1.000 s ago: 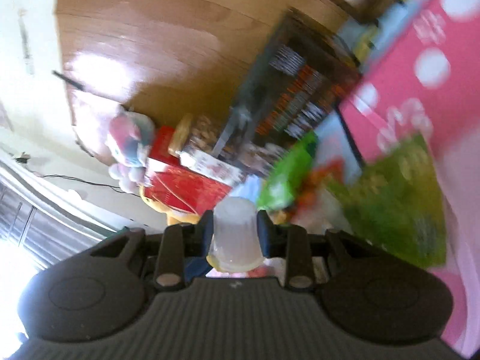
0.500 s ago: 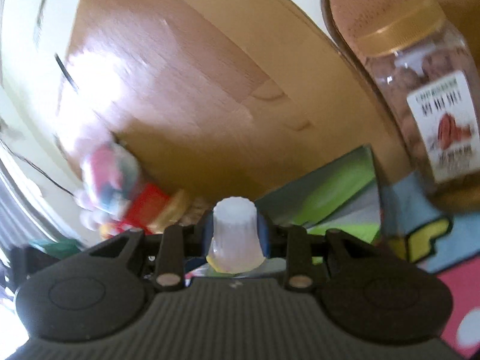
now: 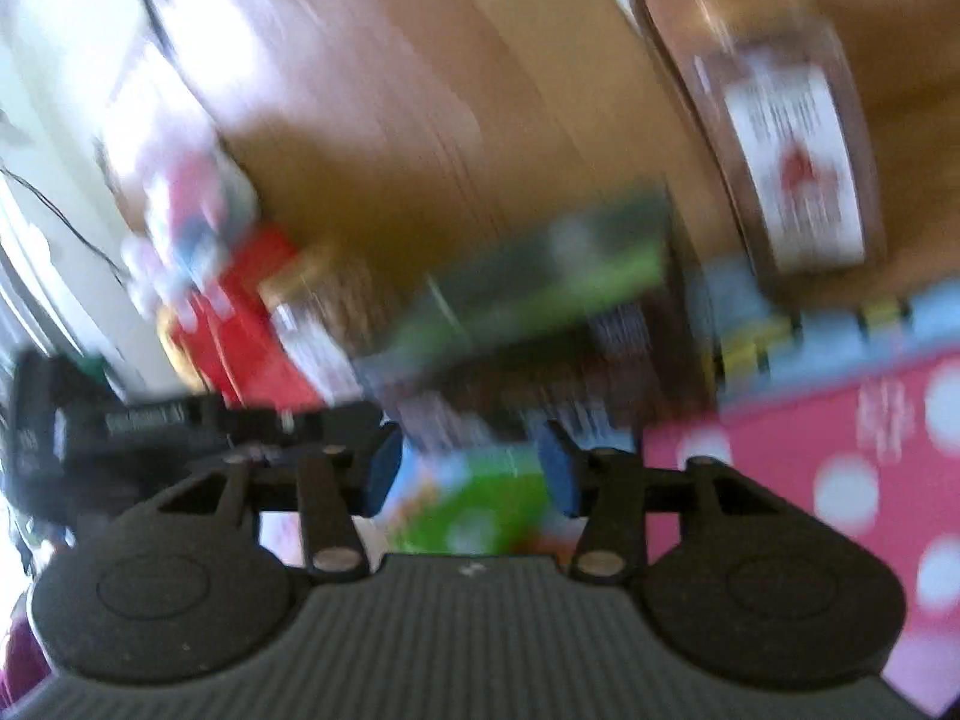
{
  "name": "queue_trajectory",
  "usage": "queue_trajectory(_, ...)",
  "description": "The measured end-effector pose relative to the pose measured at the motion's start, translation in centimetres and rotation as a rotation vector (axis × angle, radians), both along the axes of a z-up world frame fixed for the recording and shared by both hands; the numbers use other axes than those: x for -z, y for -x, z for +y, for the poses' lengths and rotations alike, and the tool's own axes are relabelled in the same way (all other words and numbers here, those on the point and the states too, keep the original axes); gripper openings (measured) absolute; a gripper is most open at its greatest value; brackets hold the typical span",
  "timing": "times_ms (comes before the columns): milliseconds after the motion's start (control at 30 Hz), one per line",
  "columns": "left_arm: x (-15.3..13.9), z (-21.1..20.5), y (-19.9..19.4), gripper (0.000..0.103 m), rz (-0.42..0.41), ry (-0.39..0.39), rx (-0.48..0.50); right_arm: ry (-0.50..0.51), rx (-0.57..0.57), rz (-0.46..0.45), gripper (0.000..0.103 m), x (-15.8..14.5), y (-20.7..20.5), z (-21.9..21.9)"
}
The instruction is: Organize snacks
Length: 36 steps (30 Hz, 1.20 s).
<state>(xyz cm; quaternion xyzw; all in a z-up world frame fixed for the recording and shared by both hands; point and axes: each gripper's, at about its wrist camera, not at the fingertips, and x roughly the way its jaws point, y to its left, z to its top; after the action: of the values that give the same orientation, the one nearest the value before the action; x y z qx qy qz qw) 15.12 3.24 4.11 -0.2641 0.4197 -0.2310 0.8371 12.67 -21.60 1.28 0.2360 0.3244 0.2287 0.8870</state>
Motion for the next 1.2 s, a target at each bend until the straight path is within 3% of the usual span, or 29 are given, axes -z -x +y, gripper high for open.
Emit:
queue_trajectory(67,0.8,-0.3,-0.4,0.038,0.036,-0.001,0.011,-0.055,0.019,0.076,0.040,1.5,-0.7,-0.4)
queue_trajectory(200,1.3,-0.8,-0.7,0.038,0.053,0.040,0.022,-0.155,-0.015,0.168,0.040,3.5,-2.5,-0.2)
queue_trajectory(267,1.7,-1.2,-0.6,0.035,0.062,0.074,0.048,-0.170,-0.037,0.174,0.040,3.4,-2.2,-0.3)
queue_trajectory(333,1.6,-1.7,-0.3,0.034,0.052,0.065,0.047,-0.191,-0.041,0.189,0.036,3.3,-2.6,0.2)
queue_trajectory(367,1.5,-1.7,-0.2,0.034,0.048,0.066,0.046,-0.192,-0.036,0.187,0.027,3.1,-2.5,0.4)
queue_trajectory(433,1.3,-1.3,0.1,0.034,0.066,0.096,0.036,-0.197,-0.036,0.177,0.026,2.4,-1.5,0.2)
queue_trajectory(500,0.8,-0.6,0.4,0.040,0.054,0.109,0.010,-0.187,-0.009,0.174,0.025,2.3,-0.9,-0.3)
queue_trajectory(633,0.6,-0.5,0.0,0.047,0.062,-0.024,-0.028,-0.193,0.017,0.179,0.024,2.5,-0.6,-1.3)
queue_trajectory(733,1.1,-1.1,-0.6,0.047,0.081,-0.052,0.008,-0.195,0.026,0.173,0.024,2.6,-0.3,-1.7)
queue_trajectory(900,0.6,-2.5,-0.3,0.045,0.060,-0.077,0.031,-0.212,0.029,0.182,0.023,2.8,-0.1,-2.1)
queue_trajectory(1000,-0.8,-2.1,0.9,0.044,0.031,-0.029,0.041,-0.220,0.036,0.145,0.023,1.4,1.2,-2.5)
queue_trajectory(1200,-6.1,-0.8,2.6,0.044,-0.130,0.056,0.045,-0.306,0.004,0.051,0.023,-2.1,2.9,-3.1)
